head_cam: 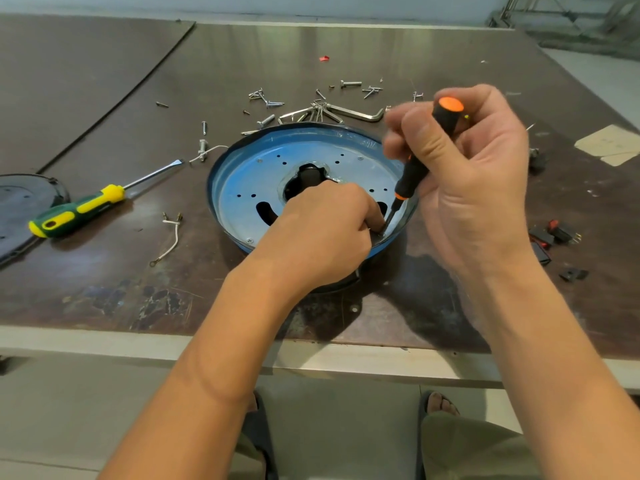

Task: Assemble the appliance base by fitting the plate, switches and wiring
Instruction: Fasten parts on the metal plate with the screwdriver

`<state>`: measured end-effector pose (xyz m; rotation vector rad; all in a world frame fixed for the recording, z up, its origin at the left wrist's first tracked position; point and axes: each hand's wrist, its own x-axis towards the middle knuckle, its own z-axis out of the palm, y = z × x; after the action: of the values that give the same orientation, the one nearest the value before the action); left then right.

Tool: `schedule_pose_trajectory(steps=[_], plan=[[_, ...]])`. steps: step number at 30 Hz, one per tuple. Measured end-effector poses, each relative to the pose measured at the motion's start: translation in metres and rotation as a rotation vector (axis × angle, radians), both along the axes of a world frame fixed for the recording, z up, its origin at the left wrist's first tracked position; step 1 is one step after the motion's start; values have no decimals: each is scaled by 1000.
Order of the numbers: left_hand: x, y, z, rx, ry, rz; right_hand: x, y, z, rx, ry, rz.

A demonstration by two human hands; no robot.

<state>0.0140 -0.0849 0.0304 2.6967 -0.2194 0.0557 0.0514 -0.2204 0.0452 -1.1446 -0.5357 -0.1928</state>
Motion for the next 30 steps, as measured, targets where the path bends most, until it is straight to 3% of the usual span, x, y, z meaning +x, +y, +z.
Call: schedule_pose_trajectory(steps=[5, 9, 12, 18, 23, 30], plan=[[0, 0, -1, -3, -7, 7, 1, -6, -1, 60, 70, 178], [0, -1, 0, -7, -5, 7, -3, -1, 2, -67, -38, 104], [-1, 0, 0, -3, -3, 7, -1, -3, 1, -7, -15, 46], [0, 0, 0, 4, -4, 5, 1, -7, 0, 41, 76, 205], [0, 0, 0, 15, -6, 7, 1, -2, -3, -13, -8, 32], [0, 0, -1, 21, -24, 1, 2, -7, -1, 71, 112, 195]])
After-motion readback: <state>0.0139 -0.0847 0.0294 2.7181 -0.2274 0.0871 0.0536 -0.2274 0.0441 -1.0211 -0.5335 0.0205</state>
